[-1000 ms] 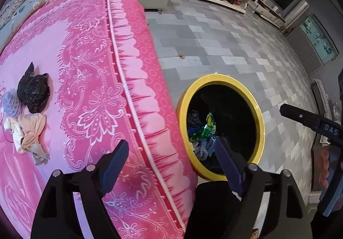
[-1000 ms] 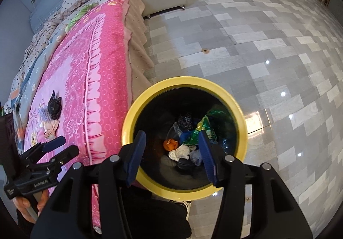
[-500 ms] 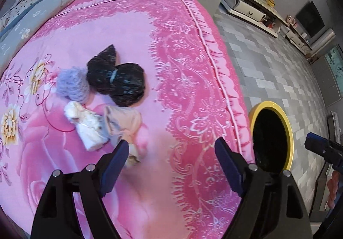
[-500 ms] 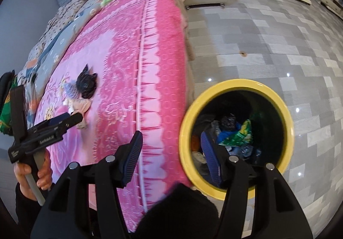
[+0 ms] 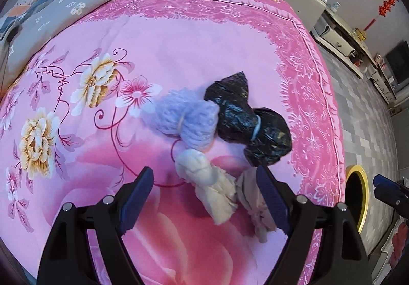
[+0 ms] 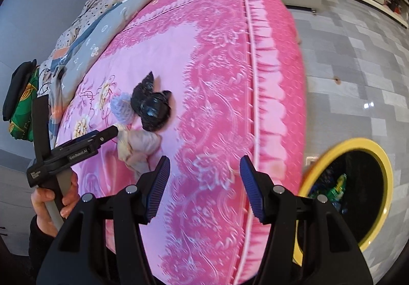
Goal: Collect trash
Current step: 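Move both tools back to the bedspread toward the knit ball and grey cloth, then grasp the lavender knit ball with the left tool while the right tool grasps the grey cloth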
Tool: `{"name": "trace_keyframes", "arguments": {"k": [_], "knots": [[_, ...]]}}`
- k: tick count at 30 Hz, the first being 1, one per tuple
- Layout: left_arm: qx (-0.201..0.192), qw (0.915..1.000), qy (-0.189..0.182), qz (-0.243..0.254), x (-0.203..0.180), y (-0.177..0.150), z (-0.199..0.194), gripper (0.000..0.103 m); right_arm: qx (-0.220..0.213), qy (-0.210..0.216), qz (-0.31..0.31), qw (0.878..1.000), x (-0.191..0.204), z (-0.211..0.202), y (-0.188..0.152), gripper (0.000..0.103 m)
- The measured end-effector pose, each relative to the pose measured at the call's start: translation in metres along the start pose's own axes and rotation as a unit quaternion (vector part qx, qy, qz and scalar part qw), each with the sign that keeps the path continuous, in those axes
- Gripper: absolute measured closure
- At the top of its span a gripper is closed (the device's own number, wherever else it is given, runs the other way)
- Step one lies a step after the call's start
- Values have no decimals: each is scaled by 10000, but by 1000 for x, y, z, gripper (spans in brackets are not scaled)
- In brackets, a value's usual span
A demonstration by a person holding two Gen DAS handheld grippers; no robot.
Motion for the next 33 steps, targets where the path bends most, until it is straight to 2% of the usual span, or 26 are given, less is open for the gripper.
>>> {"name": "trace_keyframes", "arguments": {"k": [7,16,20,25,29,30,32,33], "knots": [[106,9996,71,-264,30,14,24,24,346,231,-156,9990,41,49,26,48],[113,9988,-69,-461,46,27,42,24,932,609,-633,9918,87,84,-9,48],[151,9984,-181,-512,50,28,48,24,1071,655,-747,9893,97,95,-20,48],[142,9983,-269,-504,53,25,52,25,1124,492,-750,9896,99,116,-22,48],[125,9974,-478,-525,54,23,53,39,1193,504,-705,9891,98,130,-23,50],[107,9974,-504,-513,53,22,52,42,1208,503,-722,9888,99,134,-23,53],[85,9966,-655,-496,50,21,51,59,1223,485,-745,9885,101,140,-25,57],[91,9960,-746,-483,48,20,51,63,1213,473,-758,9886,102,142,-25,58]]}}
Point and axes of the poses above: each gripper's, at about its wrist camera, not at the fingertips, and z roughly the way its jaws point, x to its left, y to its top, the point moved 9 cm from there along z, roughly the way its jaws point, and after that the axes turned 4 degrees about z, right-handed, at the moved point
